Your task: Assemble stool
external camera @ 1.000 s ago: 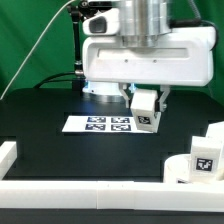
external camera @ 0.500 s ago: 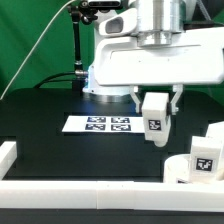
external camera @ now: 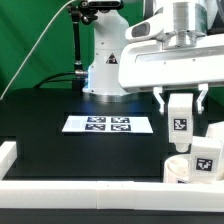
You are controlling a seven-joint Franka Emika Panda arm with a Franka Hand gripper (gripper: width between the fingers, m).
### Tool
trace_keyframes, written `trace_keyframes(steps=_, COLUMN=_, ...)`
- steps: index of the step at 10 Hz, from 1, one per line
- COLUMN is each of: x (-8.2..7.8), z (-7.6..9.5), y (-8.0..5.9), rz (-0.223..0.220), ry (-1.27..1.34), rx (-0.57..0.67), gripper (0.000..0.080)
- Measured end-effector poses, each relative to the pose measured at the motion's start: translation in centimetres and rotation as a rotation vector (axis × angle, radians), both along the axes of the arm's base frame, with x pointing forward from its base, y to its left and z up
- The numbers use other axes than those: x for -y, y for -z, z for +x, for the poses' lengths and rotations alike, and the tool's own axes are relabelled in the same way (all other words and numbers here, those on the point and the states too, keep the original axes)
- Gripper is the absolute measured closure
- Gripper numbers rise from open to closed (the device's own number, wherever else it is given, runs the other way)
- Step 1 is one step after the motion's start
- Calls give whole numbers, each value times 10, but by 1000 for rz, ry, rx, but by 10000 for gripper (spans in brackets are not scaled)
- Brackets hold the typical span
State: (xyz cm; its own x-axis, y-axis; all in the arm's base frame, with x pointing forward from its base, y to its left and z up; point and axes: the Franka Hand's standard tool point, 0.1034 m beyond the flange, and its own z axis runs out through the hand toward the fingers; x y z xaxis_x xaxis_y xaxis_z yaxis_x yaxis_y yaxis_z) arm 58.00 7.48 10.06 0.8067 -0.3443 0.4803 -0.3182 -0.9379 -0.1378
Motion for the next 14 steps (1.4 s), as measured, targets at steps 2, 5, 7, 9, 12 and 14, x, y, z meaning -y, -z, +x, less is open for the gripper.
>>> trace_keyframes(steps=2, x=2, z=4, y=-3, rz=-23, ry=-42, rx=-7, gripper=463)
trace_keyframes(steps=5, x=6, z=18, y=-14, rz=-47, ry=-64, rx=46, gripper=463)
trace_keyframes(steps=7, x=6, z=18, y=-13, rz=-56, ry=-65, rx=69, gripper=463)
trace_keyframes(steps=9, x=1, z=12, y=7, rz=-95, ry=-73, rx=99, gripper=463)
trace_keyframes(steps=12, x=-1, z=14, y=8, rz=-96, ry=-84, rx=81, gripper=463)
trace_keyframes(steps=14, x=0, z=15, y=8, rz=-99, ry=-87, rx=80, gripper=463)
